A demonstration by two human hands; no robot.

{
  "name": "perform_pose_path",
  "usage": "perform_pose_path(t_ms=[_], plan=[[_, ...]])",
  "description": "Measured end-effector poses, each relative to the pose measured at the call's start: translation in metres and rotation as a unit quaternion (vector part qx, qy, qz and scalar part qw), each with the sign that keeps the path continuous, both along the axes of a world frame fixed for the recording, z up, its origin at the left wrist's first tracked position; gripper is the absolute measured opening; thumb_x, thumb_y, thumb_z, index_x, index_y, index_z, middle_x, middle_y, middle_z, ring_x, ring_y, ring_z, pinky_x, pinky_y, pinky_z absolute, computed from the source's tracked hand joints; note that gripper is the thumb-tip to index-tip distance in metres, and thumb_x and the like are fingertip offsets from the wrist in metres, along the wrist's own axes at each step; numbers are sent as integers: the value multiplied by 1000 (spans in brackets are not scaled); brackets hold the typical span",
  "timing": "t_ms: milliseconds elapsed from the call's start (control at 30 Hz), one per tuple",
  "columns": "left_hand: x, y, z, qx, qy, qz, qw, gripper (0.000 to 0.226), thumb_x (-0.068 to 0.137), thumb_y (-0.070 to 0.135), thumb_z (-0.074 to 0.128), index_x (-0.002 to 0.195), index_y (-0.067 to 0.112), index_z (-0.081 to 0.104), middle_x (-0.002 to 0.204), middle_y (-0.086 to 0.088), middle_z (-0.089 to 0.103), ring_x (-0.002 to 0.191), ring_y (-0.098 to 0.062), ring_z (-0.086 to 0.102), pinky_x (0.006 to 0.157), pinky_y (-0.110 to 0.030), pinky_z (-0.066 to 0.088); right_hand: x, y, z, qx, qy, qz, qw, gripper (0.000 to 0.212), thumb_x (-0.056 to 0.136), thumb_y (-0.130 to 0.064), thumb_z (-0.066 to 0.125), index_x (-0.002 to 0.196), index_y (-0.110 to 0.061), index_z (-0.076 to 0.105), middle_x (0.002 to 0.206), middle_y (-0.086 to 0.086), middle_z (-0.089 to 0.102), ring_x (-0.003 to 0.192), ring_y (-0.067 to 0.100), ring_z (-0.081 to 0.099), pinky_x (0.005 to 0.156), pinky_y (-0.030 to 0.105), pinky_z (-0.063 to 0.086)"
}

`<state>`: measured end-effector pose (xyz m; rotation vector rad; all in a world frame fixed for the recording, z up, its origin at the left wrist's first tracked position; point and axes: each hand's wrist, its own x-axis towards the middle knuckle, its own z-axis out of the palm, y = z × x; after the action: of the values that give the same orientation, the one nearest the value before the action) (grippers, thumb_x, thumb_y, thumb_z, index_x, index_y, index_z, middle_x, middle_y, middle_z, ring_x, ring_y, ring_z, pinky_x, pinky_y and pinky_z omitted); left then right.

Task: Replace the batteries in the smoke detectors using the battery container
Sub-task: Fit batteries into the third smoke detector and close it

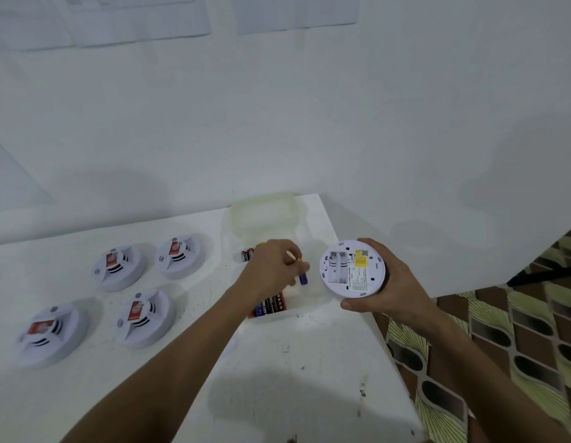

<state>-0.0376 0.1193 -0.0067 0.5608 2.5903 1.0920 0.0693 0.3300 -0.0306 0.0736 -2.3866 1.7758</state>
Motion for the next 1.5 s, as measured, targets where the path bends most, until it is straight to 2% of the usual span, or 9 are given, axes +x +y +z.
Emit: perform_pose_path(t_ms=[167, 367, 533, 700, 800, 1033, 1267, 1367, 1500], plan=[[10, 1, 42, 193, 59, 64, 977, 16, 84, 29, 73, 94, 22, 63, 79, 2, 75, 61, -10, 69, 60, -25, 54, -8, -10, 1, -1, 7, 11, 1000, 84, 50, -15, 92, 123, -28, 52, 115, -21, 64, 110, 6, 61, 81, 12, 50], [23, 6, 48, 130, 78, 11, 988, 19, 80, 32, 77, 89, 22, 64, 81, 3, 74, 68, -9, 69, 68, -30, 57, -16, -30, 13, 14, 22, 34, 999, 83, 48, -33, 92, 119, -29, 50, 112, -34, 60, 106, -3, 60, 82, 5, 47], [17, -3, 37, 60, 156, -23, 986, 25, 83, 40, 71, 102, 24, 73, 89, 12, 59, 75, 3, 53, 66, -11, 38, -22, -33, 14, 10, 39, 44, 998, 83, 49, -13, 92, 120, -29, 52, 108, -26, 63, 101, 2, 62, 81, 10, 49], [11, -20, 35, 77, 48, -97, 991, 49, 79, 60, 59, 120, 34, 67, 112, 13, 64, 92, -5, 62, 77, -20, 50, -26, -30, 16, -22, 42, 62, 997, 89, 49, 0, 94, 125, -23, 55, 113, -6, 66, 104, 14, 63, 81, 21, 54], [10, -27, 35, 155, -69, -104, 980, 42, 82, 35, 71, 123, 29, 65, 108, 10, 72, 80, -16, 68, 67, -35, 59, -27, -30, 18, -37, 41, 83, 995, 88, 49, 2, 92, 125, -23, 56, 115, -2, 66, 107, 19, 63, 81, 25, 55], [8, -31, 29, 152, -45, -76, 984, 33, 82, 22, 74, 115, 21, 71, 104, 4, 74, 69, -35, 69, 63, -49, 59, -32, -35, 19, -11, 46, 81, 996, 83, 48, -6, 93, 120, -30, 57, 110, -12, 67, 103, 13, 63, 81, 19, 54], [7, -29, 23, 82, -10, -74, 994, 34, 84, 23, 72, 117, 16, 69, 107, -1, 71, 57, 3, 62, 57, -14, 50, -32, -38, 13, 3, 36, 84, 996, 82, 49, -13, 93, 120, -31, 54, 109, -20, 66, 102, 8, 63, 82, 15, 52], [7, -29, 23, 65, 14, -86, 994, 32, 86, 25, 71, 116, 16, 70, 109, -2, 71, 67, -2, 63, 61, -15, 50, -32, -37, 12, 4, 33, 86, 996, 84, 48, -8, 92, 120, -30, 55, 108, -20, 67, 101, 6, 63, 82, 14, 52], [5, -29, 25, -3, 118, -163, 980, 29, 89, 27, 67, 114, 13, 71, 129, 1, 58, 83, -11, 63, 71, -15, 51, -30, -37, 11, 2, 26, 82, 996, 81, 47, -24, 93, 119, -29, 56, 108, -18, 66, 100, 8, 63, 81, 14, 51]])
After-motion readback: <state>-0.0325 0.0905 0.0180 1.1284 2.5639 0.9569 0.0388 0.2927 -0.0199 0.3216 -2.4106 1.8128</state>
